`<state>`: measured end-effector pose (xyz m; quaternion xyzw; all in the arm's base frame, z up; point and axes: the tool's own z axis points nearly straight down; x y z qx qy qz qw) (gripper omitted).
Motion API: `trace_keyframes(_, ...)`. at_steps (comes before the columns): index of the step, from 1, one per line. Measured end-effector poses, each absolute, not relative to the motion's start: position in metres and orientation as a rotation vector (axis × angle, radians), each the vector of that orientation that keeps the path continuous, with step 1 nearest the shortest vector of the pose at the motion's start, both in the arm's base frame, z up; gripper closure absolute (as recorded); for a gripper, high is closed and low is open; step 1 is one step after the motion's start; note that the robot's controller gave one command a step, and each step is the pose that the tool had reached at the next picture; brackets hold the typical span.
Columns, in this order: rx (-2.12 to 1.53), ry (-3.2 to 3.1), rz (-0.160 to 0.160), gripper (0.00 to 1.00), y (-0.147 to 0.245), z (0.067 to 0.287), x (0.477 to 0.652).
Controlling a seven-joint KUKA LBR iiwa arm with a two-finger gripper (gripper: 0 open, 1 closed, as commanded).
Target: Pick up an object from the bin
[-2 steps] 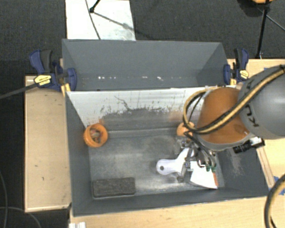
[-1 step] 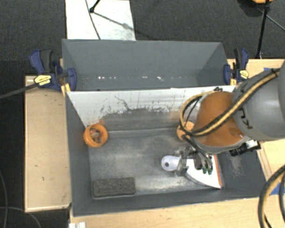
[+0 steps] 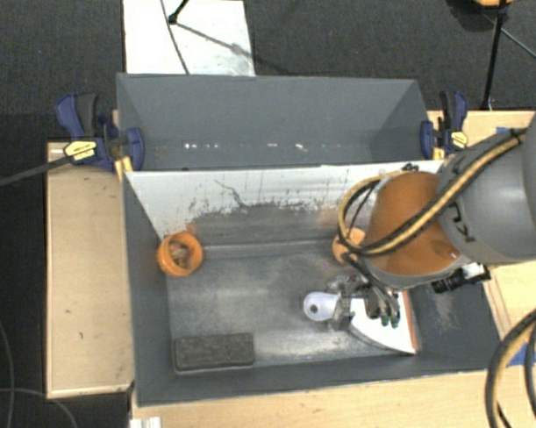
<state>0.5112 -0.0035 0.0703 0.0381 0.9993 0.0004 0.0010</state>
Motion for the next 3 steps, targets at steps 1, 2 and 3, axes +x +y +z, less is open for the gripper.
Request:
trace_keyframes(1, 0.12, 3.137, 0.001, 1.0, -0.004, 0.072, 0.511)
trace_keyframes(2, 0.121, 3.138, 0.001, 1.0, -0.004, 0.077, 0.511)
trace_keyframes(3, 0.122, 3.144, 0.001, 1.0, -0.003, 0.087, 0.509)
